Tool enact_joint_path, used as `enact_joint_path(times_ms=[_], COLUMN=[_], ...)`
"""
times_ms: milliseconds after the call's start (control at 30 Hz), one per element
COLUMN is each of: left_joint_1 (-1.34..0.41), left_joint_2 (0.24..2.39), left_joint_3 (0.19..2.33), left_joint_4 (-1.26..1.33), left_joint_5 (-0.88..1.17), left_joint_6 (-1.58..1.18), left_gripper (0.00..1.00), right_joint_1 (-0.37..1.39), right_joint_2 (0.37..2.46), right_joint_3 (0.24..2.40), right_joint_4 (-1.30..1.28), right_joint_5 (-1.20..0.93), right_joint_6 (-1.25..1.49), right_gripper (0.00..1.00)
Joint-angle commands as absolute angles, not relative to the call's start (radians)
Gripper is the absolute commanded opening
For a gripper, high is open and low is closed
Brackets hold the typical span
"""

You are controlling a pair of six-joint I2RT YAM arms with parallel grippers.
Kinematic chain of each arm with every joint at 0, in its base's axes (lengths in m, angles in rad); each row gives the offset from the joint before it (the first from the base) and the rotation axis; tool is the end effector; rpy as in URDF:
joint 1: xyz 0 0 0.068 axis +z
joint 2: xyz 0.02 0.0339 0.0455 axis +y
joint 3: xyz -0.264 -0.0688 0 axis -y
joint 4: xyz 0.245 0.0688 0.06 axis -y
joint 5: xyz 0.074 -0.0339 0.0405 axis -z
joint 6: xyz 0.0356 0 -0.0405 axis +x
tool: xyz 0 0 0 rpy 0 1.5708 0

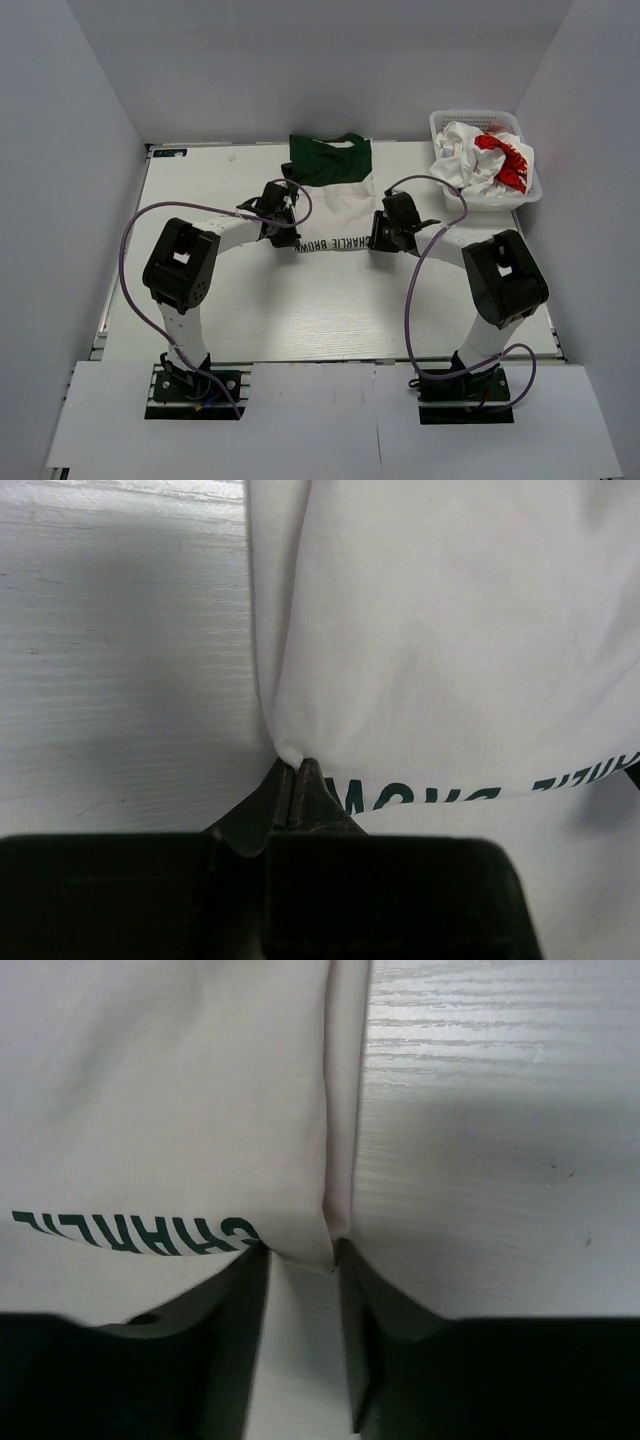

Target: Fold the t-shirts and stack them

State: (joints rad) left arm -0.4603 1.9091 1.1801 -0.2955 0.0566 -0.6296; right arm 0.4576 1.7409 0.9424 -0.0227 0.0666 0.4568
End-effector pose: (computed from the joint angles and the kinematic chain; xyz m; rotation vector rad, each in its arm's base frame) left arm 0.3460 -0.1738 0.1505 -0.2044 2.6593 -0.4519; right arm 0.3180 0.1539 0.1599 0.0307 2.4185 0.3477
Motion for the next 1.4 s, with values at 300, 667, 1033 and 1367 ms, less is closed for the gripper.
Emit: enact_joint_path(times_ms=[300, 667, 1033, 1367], left_joint_1=[-0.506, -0.604, -0.592, -0.555], left_joint_2=[1.786, 1.424, 1.318, 1.579], left_joint_3=[1.057, 0.897, 1.060, 1.443], left_joint_4=[-0.393, -0.494, -0.463, -0.600], left_joint_5=[0.126, 0.258, 0.039, -0.213], left_joint_6=[-0.580, -0.623, -0.684, -0.649], left_gripper=[0.00, 0.00, 0.00, 0.00], right_joint_1=[0.471, 0.555, 0.548, 0.503], right_joint_2=[1.568, 1.048, 1.047, 1.281], right_joint_3=[0.754, 0.578, 0.797, 1.089], right_joint_4=[0.029, -0.222, -0.199, -0.201], right_joint_5=[0.009, -0.123, 0.061, 0.181], right_joint_6=[0.422, 0.437, 0.494, 0.494], right_gripper=[0.00, 0.00, 0.00, 0.00])
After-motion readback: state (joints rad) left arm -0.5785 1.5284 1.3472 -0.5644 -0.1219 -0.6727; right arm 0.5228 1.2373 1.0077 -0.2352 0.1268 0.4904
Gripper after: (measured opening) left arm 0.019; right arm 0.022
